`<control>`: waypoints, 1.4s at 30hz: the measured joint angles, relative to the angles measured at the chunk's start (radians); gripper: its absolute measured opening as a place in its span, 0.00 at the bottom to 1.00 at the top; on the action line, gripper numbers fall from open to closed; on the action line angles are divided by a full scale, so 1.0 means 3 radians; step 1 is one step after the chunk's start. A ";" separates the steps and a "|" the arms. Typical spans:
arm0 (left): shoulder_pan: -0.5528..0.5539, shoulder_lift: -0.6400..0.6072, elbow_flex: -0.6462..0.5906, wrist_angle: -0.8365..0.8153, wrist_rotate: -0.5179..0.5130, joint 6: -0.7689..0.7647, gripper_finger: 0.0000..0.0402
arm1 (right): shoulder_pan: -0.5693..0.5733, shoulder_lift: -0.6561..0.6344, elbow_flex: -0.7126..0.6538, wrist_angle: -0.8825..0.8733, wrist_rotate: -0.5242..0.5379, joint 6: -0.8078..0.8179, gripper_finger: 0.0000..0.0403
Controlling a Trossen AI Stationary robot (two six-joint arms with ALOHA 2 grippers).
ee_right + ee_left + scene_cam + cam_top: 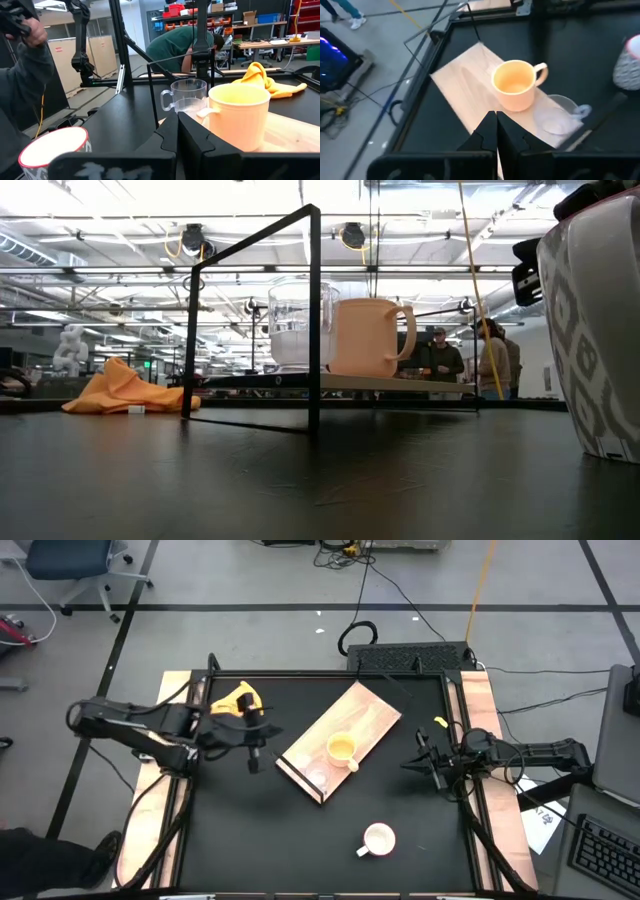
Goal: Stack small to large cups/mugs on shelf
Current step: Put the gray mug on the shelf
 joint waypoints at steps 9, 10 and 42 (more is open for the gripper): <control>-0.0361 -0.0537 -0.1217 0.1231 -0.0013 -0.0229 0.00 | 0.0000 0.0001 0.0000 -0.0025 0.0000 -0.0012 0.00; -0.0397 -0.0535 -0.1275 0.1309 -0.0014 -0.0232 0.00 | 0.0000 0.0003 0.0000 -0.0028 0.0000 -0.0018 0.00; -0.0928 -0.1757 -0.2682 0.2448 -0.1294 -0.0129 0.00 | 0.0000 0.0006 -0.0001 0.0059 0.0000 -0.0039 0.00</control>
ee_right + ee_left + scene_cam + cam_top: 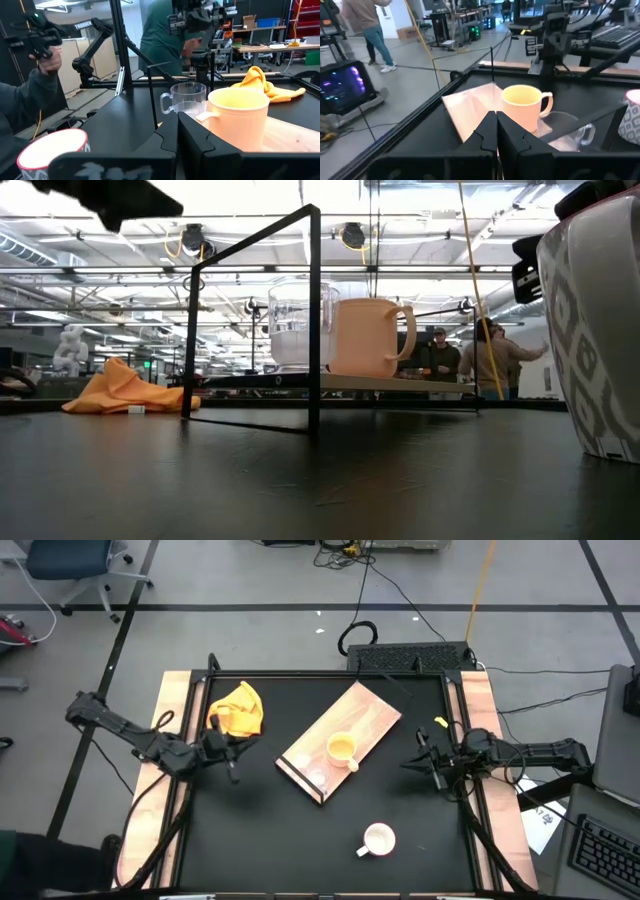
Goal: Stack small to large cups/mugs on shelf
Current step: Put the gray mug on the shelf
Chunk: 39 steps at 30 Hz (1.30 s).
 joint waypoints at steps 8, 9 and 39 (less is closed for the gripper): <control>0.0052 -0.0299 -0.0471 0.0422 0.0186 0.0064 0.00 | 0.0000 0.0001 0.0001 0.0020 0.0001 0.0026 0.00; 0.0065 -0.0326 -0.0504 0.0411 0.0177 0.0056 0.00 | 0.0000 0.0000 0.0001 0.0024 0.0000 0.0041 0.00; 0.0368 -0.0436 -0.1199 0.0945 0.0611 -0.0098 0.00 | 0.0000 0.0004 0.0000 0.0016 0.0000 0.0085 0.00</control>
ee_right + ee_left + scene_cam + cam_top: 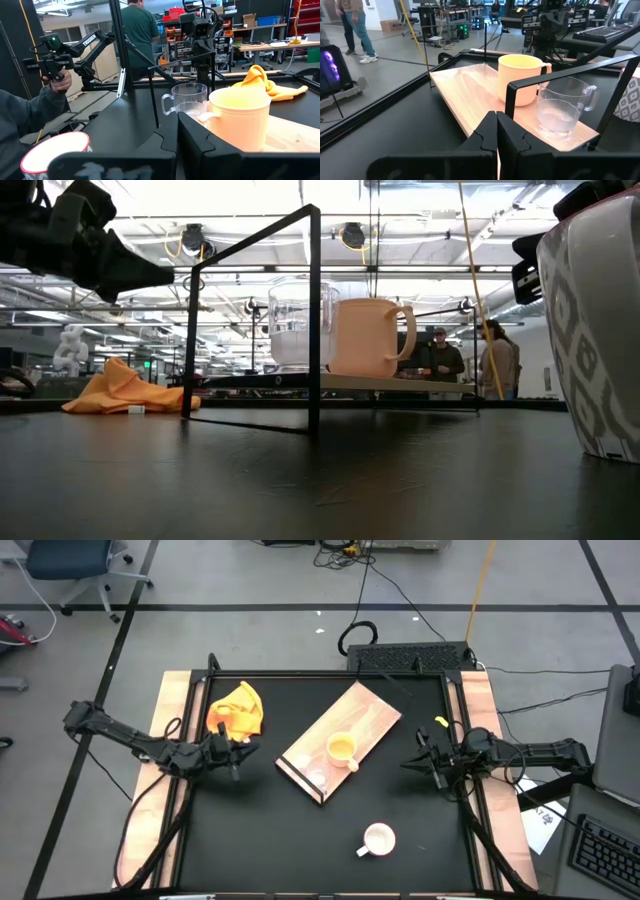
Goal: Stack small to large cups/mugs on shelf
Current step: Put the gray mug on the shelf
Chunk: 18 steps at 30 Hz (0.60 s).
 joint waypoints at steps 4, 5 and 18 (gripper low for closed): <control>0.0000 0.0000 0.0000 -0.0001 0.0001 -0.0003 0.00 | 0.0000 0.0000 -0.0001 -0.0002 0.0000 0.0000 0.00; 0.0000 0.0000 0.0000 -0.0001 0.0001 -0.0003 0.00 | 0.0000 0.0000 -0.0001 -0.0006 0.0000 0.0002 0.00; 0.0000 0.0004 0.0000 -0.0005 0.0002 0.0010 0.04 | 0.0000 0.0000 0.0000 -0.0087 -0.0010 0.0011 0.00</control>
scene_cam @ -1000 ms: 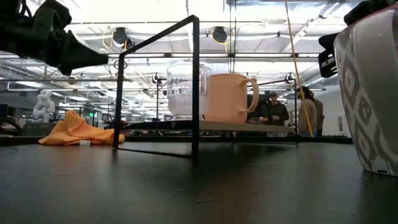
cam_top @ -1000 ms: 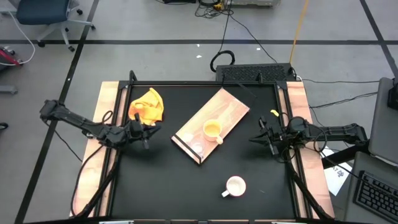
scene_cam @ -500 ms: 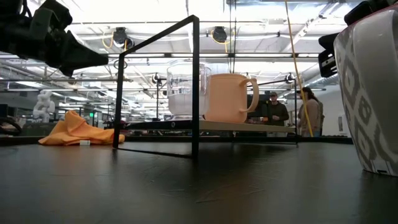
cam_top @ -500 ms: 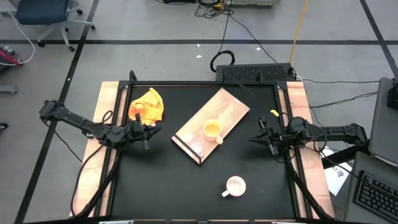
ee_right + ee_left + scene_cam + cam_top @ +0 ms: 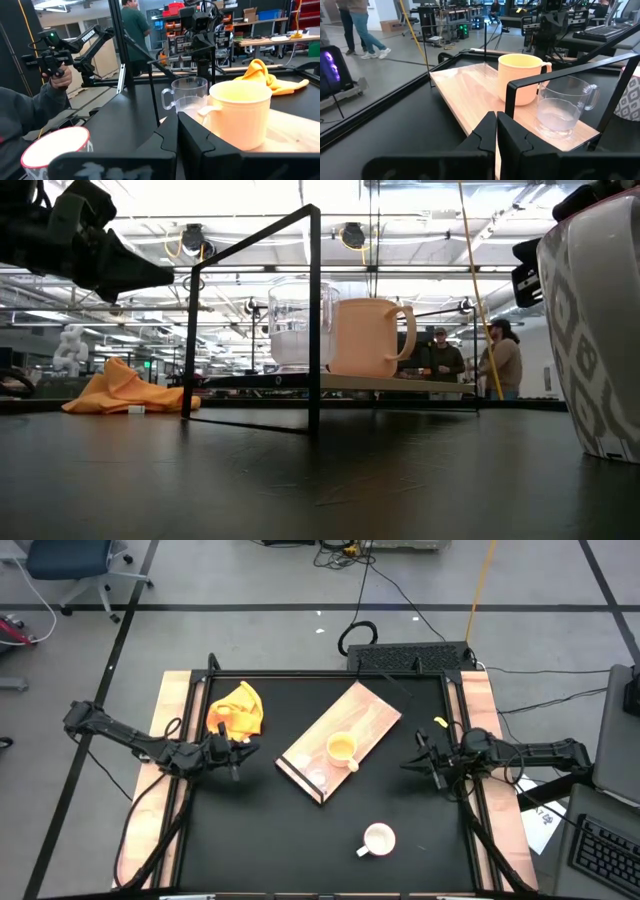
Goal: Stack small to large cups/mugs on shelf
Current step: Put the gray mug on the shelf
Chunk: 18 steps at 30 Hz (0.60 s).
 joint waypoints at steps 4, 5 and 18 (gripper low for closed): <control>0.0000 0.0000 0.0000 0.0001 0.0001 0.0035 0.01 | 0.0000 0.0000 0.0000 -0.0066 -0.0153 -0.0009 0.00; 0.0000 0.0000 0.0000 0.0001 0.0001 0.0039 0.01 | 0.0000 0.0000 0.0000 -0.0066 -0.0189 -0.0010 0.00; 0.0000 0.0000 0.0000 0.0005 0.0001 0.0038 0.06 | 0.0120 0.0014 -0.0001 0.0388 -0.0612 0.0084 0.02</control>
